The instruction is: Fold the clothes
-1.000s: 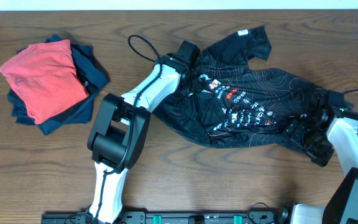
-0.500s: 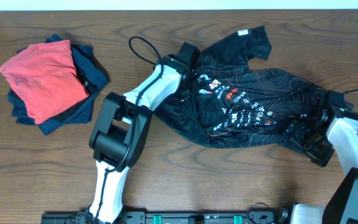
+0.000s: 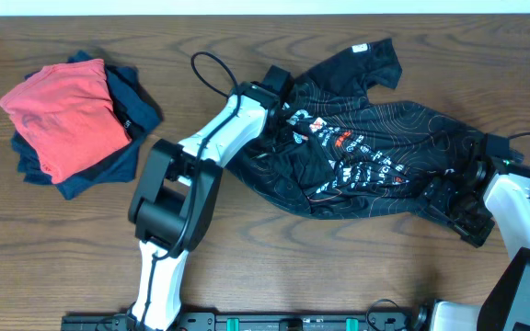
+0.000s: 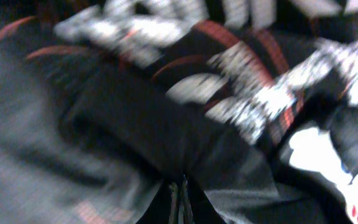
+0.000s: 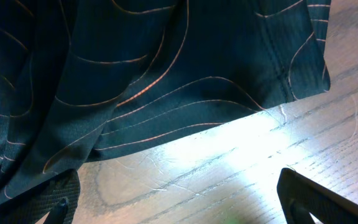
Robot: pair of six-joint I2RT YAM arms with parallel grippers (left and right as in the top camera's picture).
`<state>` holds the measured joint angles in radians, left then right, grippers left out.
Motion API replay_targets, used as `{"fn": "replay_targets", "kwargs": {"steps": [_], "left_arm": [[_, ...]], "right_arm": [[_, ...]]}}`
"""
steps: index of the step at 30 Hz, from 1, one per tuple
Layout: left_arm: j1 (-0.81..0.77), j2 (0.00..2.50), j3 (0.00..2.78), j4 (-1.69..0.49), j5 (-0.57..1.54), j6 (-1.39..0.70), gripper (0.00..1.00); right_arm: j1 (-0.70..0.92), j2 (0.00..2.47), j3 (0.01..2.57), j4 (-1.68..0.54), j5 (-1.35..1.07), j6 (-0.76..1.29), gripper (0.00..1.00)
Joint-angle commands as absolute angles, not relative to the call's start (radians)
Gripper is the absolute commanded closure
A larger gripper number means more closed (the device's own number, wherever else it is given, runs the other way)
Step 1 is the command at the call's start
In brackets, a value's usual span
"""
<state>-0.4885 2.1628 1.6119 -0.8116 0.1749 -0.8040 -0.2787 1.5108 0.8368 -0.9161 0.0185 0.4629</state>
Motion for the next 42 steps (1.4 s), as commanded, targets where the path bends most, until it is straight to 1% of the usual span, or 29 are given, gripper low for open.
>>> {"fn": "replay_targets", "kwargs": {"steps": [1,6,9,15,18,21,26,27,28,29,30,32,34,39,42], "left_arm": [[-0.49,2.06,1.608,-0.875,0.058,-0.755,0.94],[-0.49,1.986,1.608,-0.962,0.039,-0.714,0.94],[-0.489,1.958,1.608,-1.057,0.014,-0.715,0.94],[-0.482,1.95,1.606,-1.36,-0.164,-0.715,0.94],[-0.477,1.95,1.599,-1.451,-0.237,-0.716,0.94],[-0.473,1.95,1.577,-1.47,-0.255,-0.716,0.94],[-0.472,1.95,1.571,-1.357,-0.246,-0.715,0.93],[-0.47,1.95,1.571,-1.324,-0.225,-0.715,0.77],[-0.467,1.95,1.571,-1.297,-0.196,-0.715,0.54],[-0.465,1.951,1.571,-1.267,-0.155,-0.715,0.37],[-0.462,1.951,1.571,-1.237,-0.114,-0.715,0.3],[-0.456,1.951,1.571,-1.17,-0.032,-0.715,0.22],[-0.455,1.951,1.571,-1.112,0.018,-0.715,0.2],[-0.455,1.957,1.571,-1.027,0.039,-0.768,0.18],[-0.46,1.974,1.571,-0.974,0.045,-0.722,0.18]], "right_arm": [[-0.29,1.511,0.837,-0.917,0.018,0.455,0.01],[-0.29,1.511,0.837,-0.916,0.018,0.455,0.01],[-0.29,1.511,0.837,-0.917,0.019,0.455,0.01],[-0.29,1.511,0.837,-0.916,0.023,0.454,0.01],[-0.29,1.511,0.837,-0.916,0.035,0.455,0.01],[-0.29,1.511,0.837,-0.917,0.038,0.455,0.01],[-0.29,1.511,0.837,-0.916,0.037,0.455,0.01],[-0.29,1.511,0.837,-0.917,0.037,0.455,0.01],[-0.29,1.511,0.837,-0.918,0.038,0.455,0.01],[-0.29,1.511,0.837,-0.92,0.038,0.455,0.01],[-0.29,1.511,0.837,-0.921,0.038,0.454,0.01],[-0.29,1.511,0.837,-0.92,0.037,0.455,0.01],[-0.29,1.511,0.837,-0.921,0.037,0.455,0.01],[-0.29,1.511,0.837,-0.929,0.037,0.455,0.01],[-0.29,1.511,0.837,-0.932,0.037,0.455,0.01]]}}
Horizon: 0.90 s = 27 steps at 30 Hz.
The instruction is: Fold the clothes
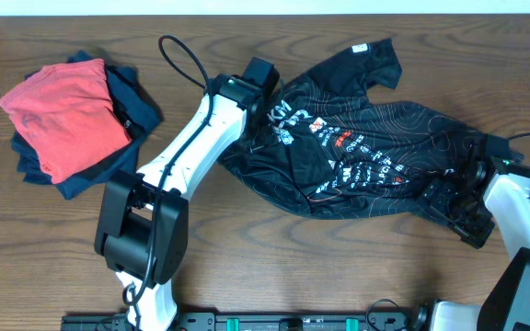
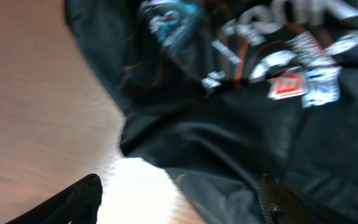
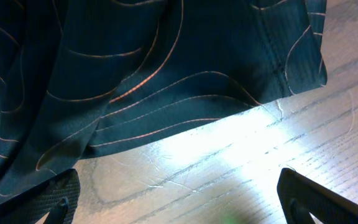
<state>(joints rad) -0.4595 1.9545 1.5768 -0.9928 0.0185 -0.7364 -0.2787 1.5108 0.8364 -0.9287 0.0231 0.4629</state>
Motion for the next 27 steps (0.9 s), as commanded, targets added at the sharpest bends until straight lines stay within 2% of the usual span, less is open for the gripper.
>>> {"fn": "replay_targets", "kwargs": {"steps": [1,6,15,18,20,21,23,27], "left_arm": [[-0.463,1.983,1.571,-0.954,0.045,-0.675,0.18],[-0.459,2.056,1.571,-0.936,0.044,-0.508,0.18],[-0.456,2.128,1.571,-0.905,0.042,-0.398,0.2],[-0.457,2.128,1.571,-0.896,0.042,-0.397,0.35],[-0.459,2.128,1.571,-0.893,0.042,-0.397,0.55],[-0.46,2.128,1.571,-0.891,0.042,-0.397,0.62],[-0.464,2.128,1.571,-0.892,0.042,-0.397,0.72],[-0.473,2.128,1.569,-0.905,0.042,-0.397,0.81]], "right_arm": [[-0.29,1.511,0.837,-0.933,0.037,0.455,0.01],[-0.29,1.511,0.837,-0.943,0.037,0.455,0.01],[-0.29,1.511,0.837,-0.945,0.037,0.455,0.01],[-0.29,1.511,0.837,-0.945,0.037,0.455,0.01],[-0.29,1.511,0.837,-0.945,0.037,0.455,0.01],[-0.29,1.511,0.837,-0.945,0.037,0.455,0.01],[-0.29,1.511,0.837,-0.945,0.037,0.455,0.01],[-0.29,1.511,0.837,-0.945,0.037,0.455,0.01]]}}
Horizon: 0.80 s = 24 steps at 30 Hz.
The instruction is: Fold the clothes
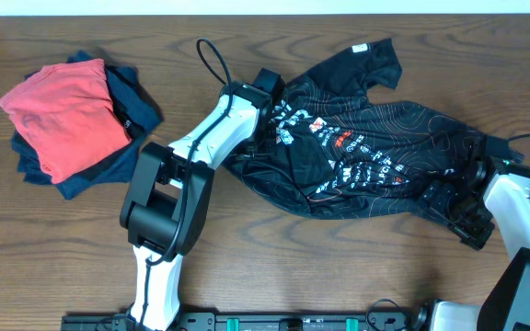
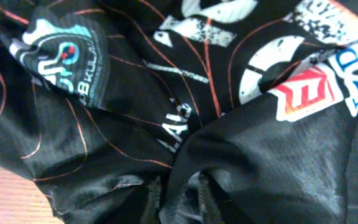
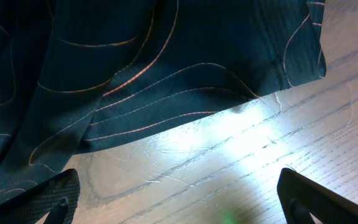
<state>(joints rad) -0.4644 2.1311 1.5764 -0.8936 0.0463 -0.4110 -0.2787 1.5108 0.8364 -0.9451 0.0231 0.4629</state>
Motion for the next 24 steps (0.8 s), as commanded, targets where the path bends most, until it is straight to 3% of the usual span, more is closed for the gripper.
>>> {"fn": "replay_targets", "kwargs": {"steps": [1,2,12,24], "left_arm": [[-0.476,2.128,1.569,-0.911,0.042,-0.397,0.89],[-0.476,2.128,1.569,-0.915,0.041,-0.397,0.94],[-0.476,2.069,1.576,-0.999,-0.022,-0.397,0.94],[-0.437,1.846,1.576,-1.434,-0.042,-0.43,0.94]], "right_arm": [[-0.29,1.511,0.837,-0.945,0.037,0.455,0.01],[-0.29,1.511,0.837,-0.945,0.037,0.455,0.01],[-0.29,1.511,0.837,-0.945,0.038,0.455,0.01],[-0.292,1.511,0.837,-0.944,0.057,0.455,0.01]]}}
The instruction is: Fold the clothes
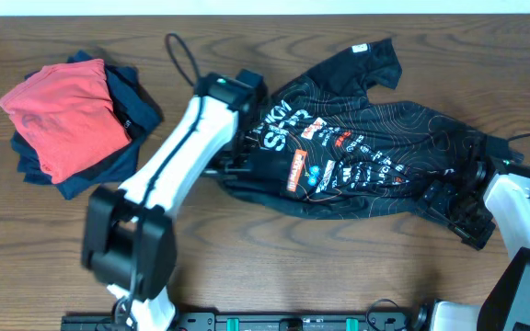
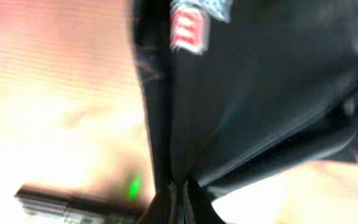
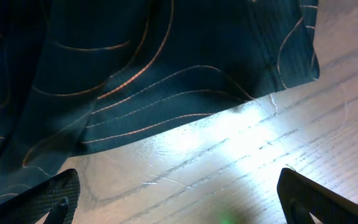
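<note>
A black shirt [image 1: 366, 147] with white and red logos and thin orange contour lines lies crumpled across the middle and right of the table. My left gripper [image 1: 243, 159] is shut on a fold of the shirt's left part; in the blurred left wrist view the black cloth [image 2: 229, 93] hangs from the closed left gripper [image 2: 181, 198] above the wood. My right gripper [image 1: 455, 206] stands open at the shirt's right end; in the right wrist view the right gripper [image 3: 179, 205] has only bare wood between its fingers, with the shirt's hem [image 3: 166, 93] just beyond.
A pile of folded clothes [image 1: 67, 115], red on top of navy, sits at the far left of the wooden table [image 1: 274, 267]. A black cable [image 1: 178, 51] loops off the left arm. The table's back edge runs along the top.
My left gripper, still shut on the shirt's left part, has moved from the shirt's upper left toward the front. The cloth came along, and the logos now face differently. The right arm has not moved.
My left gripper was shut, down in the shirt's left part. Then it stood open over the shirt's left edge and bare wood. Then it was shut on a fold there, and now holds that fold further to the front. The right gripper stayed open at the right hem.
</note>
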Robot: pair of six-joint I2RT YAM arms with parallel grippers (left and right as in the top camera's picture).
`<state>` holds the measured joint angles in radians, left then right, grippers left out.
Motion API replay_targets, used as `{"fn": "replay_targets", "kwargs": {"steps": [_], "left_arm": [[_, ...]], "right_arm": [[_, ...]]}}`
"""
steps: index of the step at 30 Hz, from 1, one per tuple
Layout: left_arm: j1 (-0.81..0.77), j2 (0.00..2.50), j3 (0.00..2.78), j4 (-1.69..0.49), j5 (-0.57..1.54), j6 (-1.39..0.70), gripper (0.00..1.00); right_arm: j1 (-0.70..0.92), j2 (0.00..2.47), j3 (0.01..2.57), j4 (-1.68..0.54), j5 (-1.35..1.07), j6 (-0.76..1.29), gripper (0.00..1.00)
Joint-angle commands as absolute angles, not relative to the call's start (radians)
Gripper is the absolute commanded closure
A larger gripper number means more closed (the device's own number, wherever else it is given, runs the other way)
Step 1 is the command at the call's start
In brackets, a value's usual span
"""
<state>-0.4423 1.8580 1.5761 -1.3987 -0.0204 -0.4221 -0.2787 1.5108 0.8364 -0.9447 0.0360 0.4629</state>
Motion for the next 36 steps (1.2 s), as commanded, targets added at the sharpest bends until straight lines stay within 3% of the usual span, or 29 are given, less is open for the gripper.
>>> {"fn": "replay_targets", "kwargs": {"steps": [1,17,19,25,36], "left_arm": [[-0.437,1.844,1.576,-1.456,-0.042,-0.43,0.94],[-0.437,1.844,1.382,-1.46,-0.102,-0.428,0.94],[-0.437,1.844,1.375,-1.463,-0.107,-0.447,0.94],[-0.437,1.844,1.373,-1.457,-0.128,-0.484,0.94],[-0.437,1.844,1.373,-1.429,-0.128,-0.484,0.94]], "right_arm": [[-0.295,1.511,0.837,-0.945,0.06,0.456,0.01],[-0.506,1.511,0.87,-0.902,0.037,0.45,0.01],[-0.511,1.511,0.87,-0.869,0.007,0.447,0.03],[-0.51,1.511,0.87,-0.795,-0.034,0.429,0.25],[-0.509,1.519,0.835,-0.749,-0.035,0.414,0.31]]}}
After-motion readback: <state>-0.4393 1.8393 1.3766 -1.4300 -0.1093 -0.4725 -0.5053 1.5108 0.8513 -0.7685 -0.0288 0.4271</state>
